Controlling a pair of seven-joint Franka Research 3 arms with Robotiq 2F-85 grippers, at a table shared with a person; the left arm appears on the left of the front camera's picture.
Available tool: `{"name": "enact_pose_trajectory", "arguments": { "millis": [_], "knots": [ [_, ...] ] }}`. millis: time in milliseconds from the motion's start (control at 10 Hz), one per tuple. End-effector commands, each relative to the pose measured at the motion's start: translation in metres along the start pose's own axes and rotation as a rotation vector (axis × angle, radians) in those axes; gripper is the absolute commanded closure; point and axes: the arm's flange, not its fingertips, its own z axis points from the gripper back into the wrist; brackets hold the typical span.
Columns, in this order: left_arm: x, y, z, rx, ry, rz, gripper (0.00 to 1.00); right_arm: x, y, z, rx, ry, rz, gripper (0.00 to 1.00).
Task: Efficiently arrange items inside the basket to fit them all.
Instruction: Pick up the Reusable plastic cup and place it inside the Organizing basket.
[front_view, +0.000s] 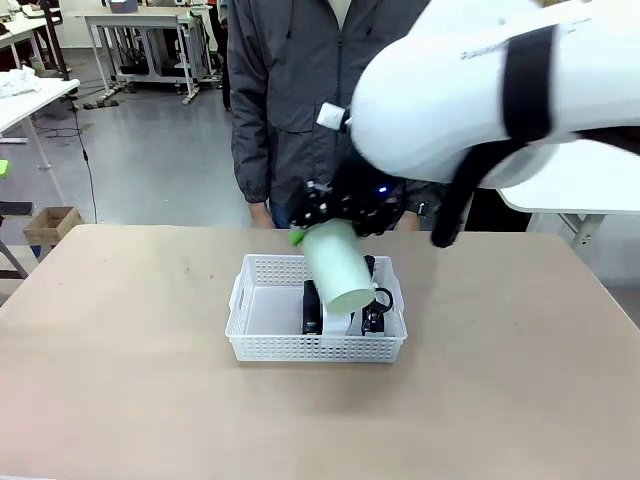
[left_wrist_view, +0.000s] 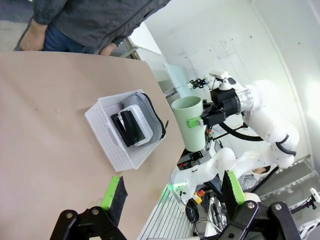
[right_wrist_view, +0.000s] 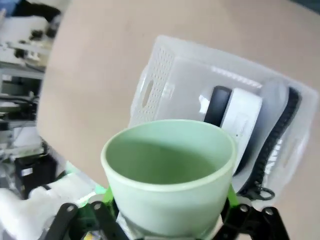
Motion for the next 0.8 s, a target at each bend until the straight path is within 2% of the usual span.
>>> {"name": "enact_pose_trajectory", "arguments": {
  "millis": [0, 200, 300, 400, 500, 600, 700],
  "knots": [
    [-0.001, -0.002, 0.001, 0.001, 0.006, 0.002, 0.0, 0.046, 0.026, -0.005, 0.016, -0.008, -0.052, 0.08],
    [-0.001, -0.002, 0.001, 0.001, 0.006, 0.002, 0.0, 0.074, 0.039, -0.039, -0.126, -0.005, -0.119, 0.08],
    [-0.001, -0.002, 0.001, 0.001, 0.006, 0.002, 0.0, 0.077, 0.047, -0.056, -0.138, 0.026, -0.119, 0.08],
    [-0.001, -0.002, 0.001, 0.001, 0.006, 0.002, 0.0, 0.072, 0.054, -0.067, -0.136, 0.06, -0.077, 0.08],
    [-0.001, -0.002, 0.001, 0.001, 0.006, 0.002, 0.0, 0.065, 0.06, -0.063, -0.04, 0.137, 0.055, 0.08],
    [-0.001, -0.002, 0.001, 0.001, 0.006, 0.002, 0.0, 0.065, 0.026, -0.059, -0.108, 0.026, -0.081, 0.08],
    [-0.001, -0.002, 0.001, 0.001, 0.006, 0.002, 0.0, 0.065, 0.026, -0.059, -0.108, 0.026, -0.081, 0.08]
  ]
}}
